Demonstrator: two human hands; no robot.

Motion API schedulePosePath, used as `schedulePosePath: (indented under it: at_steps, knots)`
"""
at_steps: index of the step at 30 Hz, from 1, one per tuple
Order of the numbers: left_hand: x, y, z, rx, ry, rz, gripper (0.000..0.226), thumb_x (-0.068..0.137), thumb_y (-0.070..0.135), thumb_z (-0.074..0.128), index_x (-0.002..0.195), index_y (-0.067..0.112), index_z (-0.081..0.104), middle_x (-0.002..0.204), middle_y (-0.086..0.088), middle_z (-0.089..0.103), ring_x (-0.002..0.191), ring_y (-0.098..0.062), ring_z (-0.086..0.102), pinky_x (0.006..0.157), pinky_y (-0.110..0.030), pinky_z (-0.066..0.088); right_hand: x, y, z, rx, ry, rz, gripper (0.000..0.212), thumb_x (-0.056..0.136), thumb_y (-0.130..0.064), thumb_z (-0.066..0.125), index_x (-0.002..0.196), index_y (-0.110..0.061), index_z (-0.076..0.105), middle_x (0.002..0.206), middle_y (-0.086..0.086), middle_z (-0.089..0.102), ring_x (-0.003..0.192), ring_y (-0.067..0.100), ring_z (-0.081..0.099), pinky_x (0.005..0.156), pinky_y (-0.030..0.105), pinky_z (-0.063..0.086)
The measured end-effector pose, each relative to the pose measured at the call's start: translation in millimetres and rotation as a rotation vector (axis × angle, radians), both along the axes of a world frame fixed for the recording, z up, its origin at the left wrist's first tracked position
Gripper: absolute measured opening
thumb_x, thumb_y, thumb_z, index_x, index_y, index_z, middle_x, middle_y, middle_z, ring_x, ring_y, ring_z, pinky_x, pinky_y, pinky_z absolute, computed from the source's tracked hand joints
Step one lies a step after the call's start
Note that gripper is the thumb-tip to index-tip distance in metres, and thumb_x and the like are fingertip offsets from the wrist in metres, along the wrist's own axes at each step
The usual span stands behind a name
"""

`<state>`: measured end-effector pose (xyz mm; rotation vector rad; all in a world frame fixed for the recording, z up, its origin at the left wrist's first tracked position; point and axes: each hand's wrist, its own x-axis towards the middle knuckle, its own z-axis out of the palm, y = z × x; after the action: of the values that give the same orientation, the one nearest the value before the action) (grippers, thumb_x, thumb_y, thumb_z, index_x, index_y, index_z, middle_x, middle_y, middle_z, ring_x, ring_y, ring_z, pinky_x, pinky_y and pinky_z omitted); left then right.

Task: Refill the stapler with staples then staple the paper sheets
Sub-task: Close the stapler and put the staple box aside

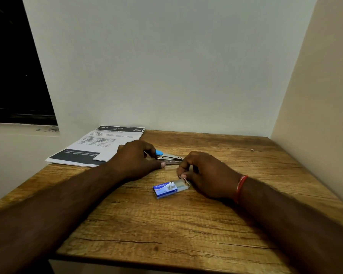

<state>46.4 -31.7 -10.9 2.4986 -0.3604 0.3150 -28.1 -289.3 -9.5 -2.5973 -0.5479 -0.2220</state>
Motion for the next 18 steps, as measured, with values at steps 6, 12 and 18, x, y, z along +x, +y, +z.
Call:
schedulePosePath:
  at_steps: [6, 12, 18]
  knots:
    - [0.5, 8.9, 6.2, -0.033, -0.012, -0.113, 0.055, 0.071, 0.068, 0.098, 0.114, 0.041, 0.078, 0.108, 0.023, 0.074, 0.104, 0.0, 0.068, 0.088, -0.028, 0.055, -4.5, 2.7, 0.6, -0.05, -0.012, -0.01, 0.008, 0.108, -0.025, 0.068, 0.106, -0.031, 0.072, 0.112, -0.015, 0.064, 0.107, 0.002, 0.054, 0.086, 0.023, 0.044]
    - [-10.4, 16.7, 28.7, -0.044, -0.238, -0.381, 0.069, 0.075, 0.077, 0.089, 0.13, 0.039, 0.071, 0.124, 0.022, 0.069, 0.116, -0.006, 0.066, 0.085, -0.024, 0.052, -11.2, -1.8, 13.7, 0.045, -0.001, 0.052, 0.005, 0.109, -0.028, 0.068, 0.109, -0.031, 0.072, 0.108, -0.019, 0.065, 0.102, -0.016, 0.053, 0.078, 0.01, 0.04]
    - [-27.1, 13.3, 37.0, 0.043, -0.122, -0.61, 0.038, 0.078, 0.061, 0.1, 0.09, 0.034, 0.076, 0.079, 0.01, 0.076, 0.067, -0.009, 0.067, 0.059, -0.018, 0.048, -21.2, 4.7, 17.0, -0.118, -0.05, 0.13, 0.007, 0.106, -0.031, 0.071, 0.105, -0.037, 0.068, 0.107, -0.021, 0.06, 0.106, -0.007, 0.05, 0.082, 0.015, 0.04]
